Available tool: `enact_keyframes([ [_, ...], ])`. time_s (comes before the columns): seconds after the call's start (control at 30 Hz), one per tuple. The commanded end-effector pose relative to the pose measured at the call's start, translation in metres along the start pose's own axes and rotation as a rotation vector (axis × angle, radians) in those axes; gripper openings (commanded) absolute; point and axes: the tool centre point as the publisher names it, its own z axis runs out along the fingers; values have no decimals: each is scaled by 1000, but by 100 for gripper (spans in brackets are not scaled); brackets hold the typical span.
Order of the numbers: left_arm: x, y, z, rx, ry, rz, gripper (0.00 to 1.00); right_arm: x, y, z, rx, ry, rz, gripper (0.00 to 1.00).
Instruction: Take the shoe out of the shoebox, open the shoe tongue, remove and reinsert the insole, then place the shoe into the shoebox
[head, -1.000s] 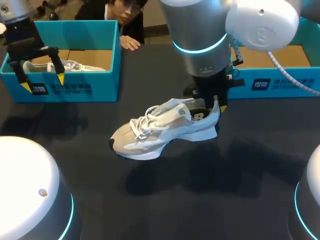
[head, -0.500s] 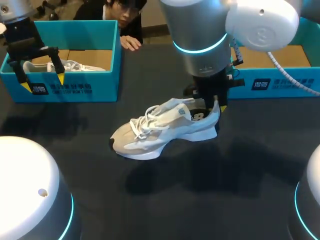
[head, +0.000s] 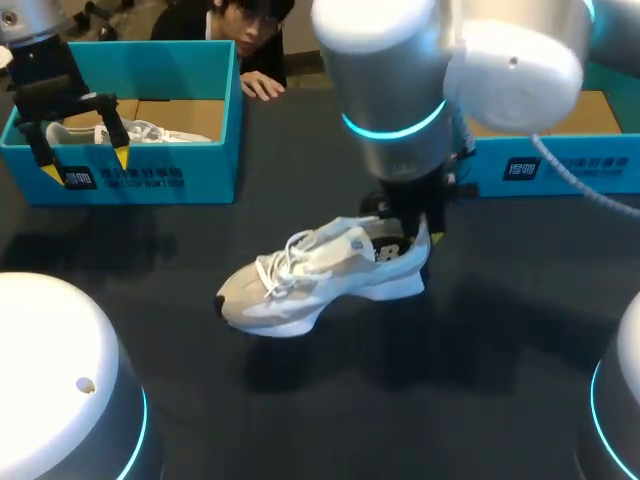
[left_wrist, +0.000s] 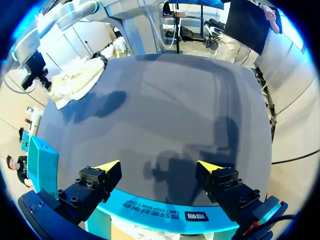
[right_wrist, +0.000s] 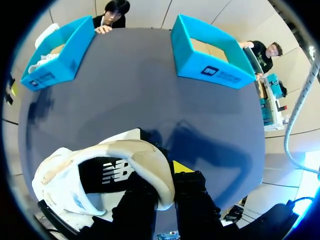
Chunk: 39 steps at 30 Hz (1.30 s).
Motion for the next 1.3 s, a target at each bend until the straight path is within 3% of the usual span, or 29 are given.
enact_keyframes([
  [0.03,1,-1,1,-5,-1,1,100,16,0,23,9,-2,-3,0],
  [0.67,1,-1,1,-5,-1,1,100,36,6,90,-5,-30,10,0],
  [1.3,1,-1,1,-5,-1,1,100,47,11,122,-4,-60,4,0],
])
